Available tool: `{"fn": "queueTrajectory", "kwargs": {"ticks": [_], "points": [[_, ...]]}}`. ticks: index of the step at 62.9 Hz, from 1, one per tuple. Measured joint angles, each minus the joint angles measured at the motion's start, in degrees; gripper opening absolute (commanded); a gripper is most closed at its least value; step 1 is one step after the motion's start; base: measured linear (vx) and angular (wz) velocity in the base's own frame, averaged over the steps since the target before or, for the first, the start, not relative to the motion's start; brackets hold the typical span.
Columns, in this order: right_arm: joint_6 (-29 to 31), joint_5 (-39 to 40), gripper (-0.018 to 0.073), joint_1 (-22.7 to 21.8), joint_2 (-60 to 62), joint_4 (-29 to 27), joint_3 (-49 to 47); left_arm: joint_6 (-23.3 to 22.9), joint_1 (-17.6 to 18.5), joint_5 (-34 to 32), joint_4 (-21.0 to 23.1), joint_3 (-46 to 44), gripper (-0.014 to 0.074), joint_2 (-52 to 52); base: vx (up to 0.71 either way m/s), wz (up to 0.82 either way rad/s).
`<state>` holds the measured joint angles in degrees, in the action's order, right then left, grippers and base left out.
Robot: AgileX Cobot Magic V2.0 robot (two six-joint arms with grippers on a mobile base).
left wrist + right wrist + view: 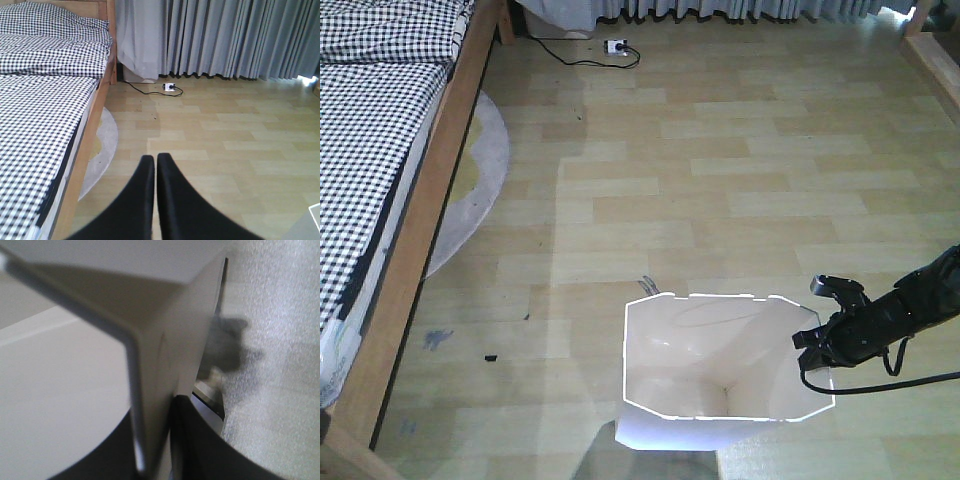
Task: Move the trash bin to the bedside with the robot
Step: 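Drive toward the bed, dragging the bin with the right gripper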
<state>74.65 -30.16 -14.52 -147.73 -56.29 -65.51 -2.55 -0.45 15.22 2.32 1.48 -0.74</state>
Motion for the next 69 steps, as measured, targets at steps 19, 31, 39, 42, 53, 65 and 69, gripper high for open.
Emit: {"fn": "queueTrajectory", "kwargs": {"ticks": [19, 31, 39, 42, 53, 65, 69], "points": [[0.00, 0.04, -0.0005, 0.00, 0.00, 0.00, 0.00, 0.00, 0.00, 0.00, 0.00, 0.00, -0.0006, 0.00, 0.27, 0.06], [0.00, -0.01, -0.0005, 0.00, 0.00, 0.00, 0.00, 0.00, 0.00, 0.00, 0.00, 0.00, -0.0006, 0.00, 0.26, 0.06], [0.00, -0.07, -0.0005, 0.00, 0.00, 0.00, 0.00, 0.00, 0.00, 0.00, 0.00, 0.00, -0.0006, 0.00, 0.25, 0.03], [0.00, -0.07, -0.0005, 0.00, 0.00, 0.00, 0.00, 0.00, 0.00, 0.00, 0.00, 0.00, -0.0006, 0.00, 0.25, 0.01], [0.00, -0.01, -0.0005, 0.00, 0.00, 0.00, 0.00, 0.00, 0.00, 0.00, 0.00, 0.00, -0.0006, 0.00, 0.25, -0.02], [0.00, -0.01, -0.0005, 0.00, 0.00, 0.00, 0.00, 0.00, 0.00, 0.00, 0.00, 0.00, -0.0006, 0.00, 0.26, -0.07], [0.00, -0.01, -0.0005, 0.00, 0.00, 0.00, 0.00, 0.00, 0.00, 0.00, 0.00, 0.00, -0.0006, 0.00, 0.27, -0.08]]}}
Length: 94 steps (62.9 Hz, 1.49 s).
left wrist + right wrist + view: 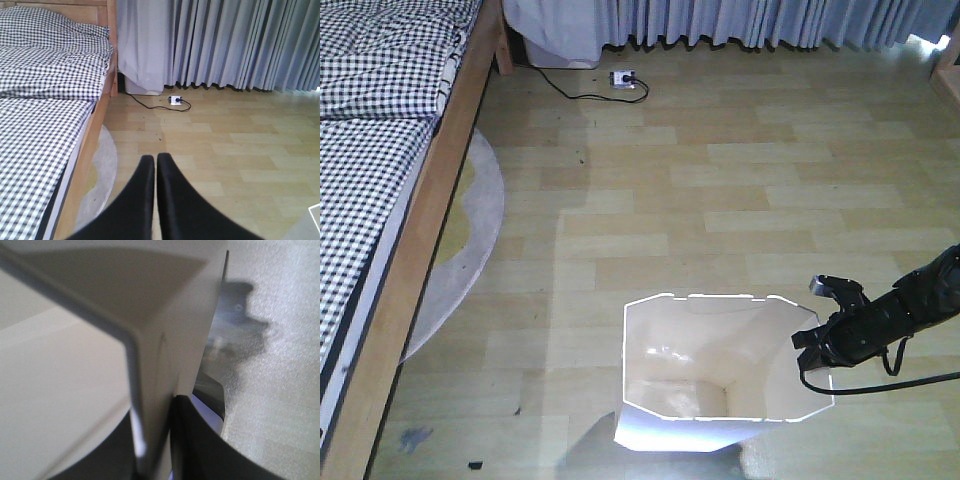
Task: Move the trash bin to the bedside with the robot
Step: 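Drive toward the bed, dragging the bin with the right gripper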
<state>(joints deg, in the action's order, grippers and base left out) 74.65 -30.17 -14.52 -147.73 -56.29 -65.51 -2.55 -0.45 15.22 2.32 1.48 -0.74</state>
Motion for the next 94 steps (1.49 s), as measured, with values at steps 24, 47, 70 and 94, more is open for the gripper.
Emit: {"fn": "queueTrajectory", "kwargs": {"ticks": [24, 47, 70, 94], "points": [[0.00, 0.05, -0.0005, 0.00, 0.00, 0.00, 0.00, 0.00, 0.00, 0.00, 0.00, 0.00, -0.0006, 0.00, 0.27, -0.06], [0.00, 0.05, -0.0005, 0.00, 0.00, 0.00, 0.00, 0.00, 0.00, 0.00, 0.00, 0.00, -0.0006, 0.00, 0.27, 0.01], [0.00, 0.05, -0.0005, 0.00, 0.00, 0.00, 0.00, 0.00, 0.00, 0.00, 0.00, 0.00, -0.0006, 0.00, 0.26, 0.08], [0.00, 0.05, -0.0005, 0.00, 0.00, 0.00, 0.00, 0.00, 0.00, 0.00, 0.00, 0.00, -0.0006, 0.00, 0.22, 0.09]]}}
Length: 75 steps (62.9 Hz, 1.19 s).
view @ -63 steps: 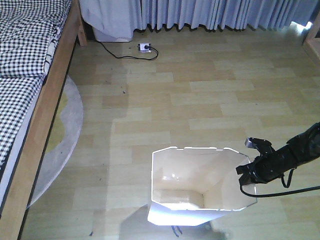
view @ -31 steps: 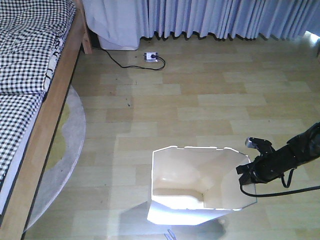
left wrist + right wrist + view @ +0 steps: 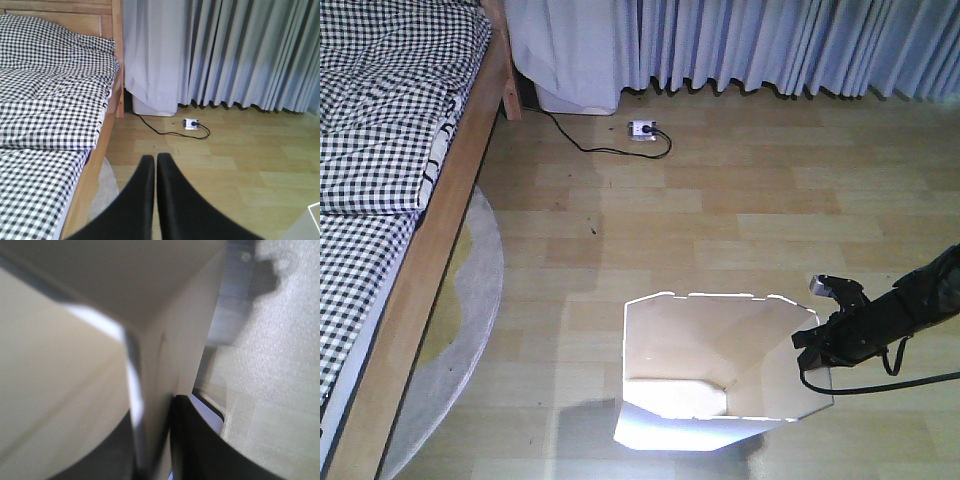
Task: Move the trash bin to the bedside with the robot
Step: 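Drive toward the bed, dragging the bin with the right gripper, then drive closer to the bed frame, keeping the bin gripped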
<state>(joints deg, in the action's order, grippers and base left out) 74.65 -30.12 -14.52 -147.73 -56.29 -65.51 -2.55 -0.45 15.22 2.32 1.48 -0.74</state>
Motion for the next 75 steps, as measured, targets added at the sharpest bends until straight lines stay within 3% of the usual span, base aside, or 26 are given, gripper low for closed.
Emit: {"fn": "queueTrajectory", "kwargs": {"ticks": [75], "points": [[0.00, -0.01, -0.0004, 0.00, 0.00, 0.00, 0.00, 0.00, 0.00, 0.00, 0.00, 0.00, -0.0006, 0.00, 0.22, 0.00]]}}
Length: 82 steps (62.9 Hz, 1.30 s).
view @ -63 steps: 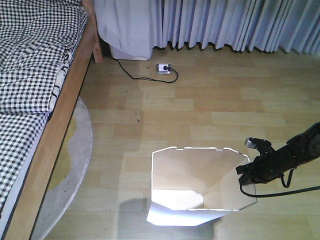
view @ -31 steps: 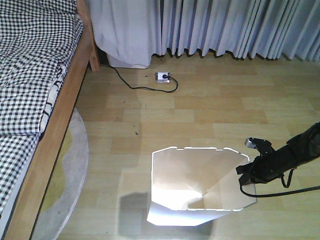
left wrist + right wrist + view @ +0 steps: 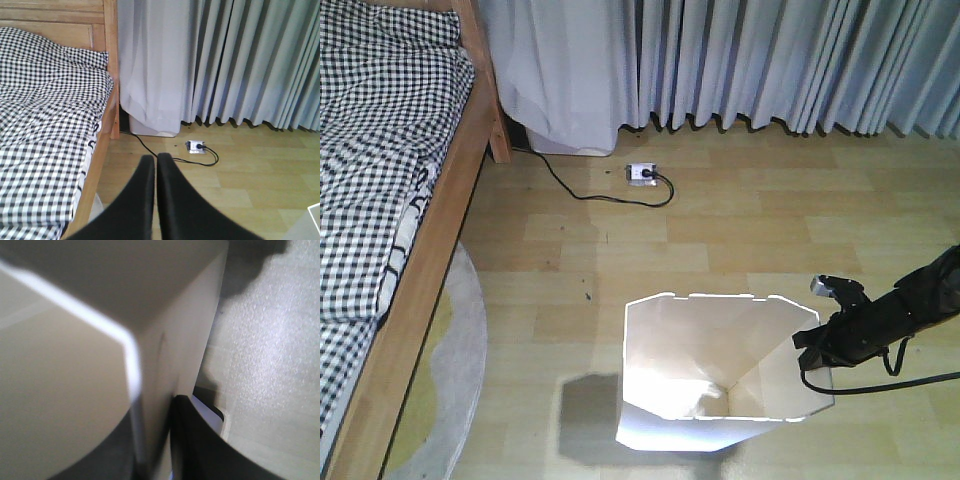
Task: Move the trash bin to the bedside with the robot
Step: 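Drive closer to the bed frame, keeping the bin gripped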
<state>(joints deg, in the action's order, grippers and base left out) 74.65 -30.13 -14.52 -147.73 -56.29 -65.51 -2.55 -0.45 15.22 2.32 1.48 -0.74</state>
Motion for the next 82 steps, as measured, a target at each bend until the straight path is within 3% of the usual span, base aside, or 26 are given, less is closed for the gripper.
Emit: {"fn": "queueTrajectory", "kwargs": {"ticks": [82], "points": [[0.00, 0.00, -0.0004, 0.00, 0.00, 0.00, 0.00, 0.00, 0.00, 0.00, 0.00, 0.00, -0.0006, 0.00, 0.19, 0.02]]}}
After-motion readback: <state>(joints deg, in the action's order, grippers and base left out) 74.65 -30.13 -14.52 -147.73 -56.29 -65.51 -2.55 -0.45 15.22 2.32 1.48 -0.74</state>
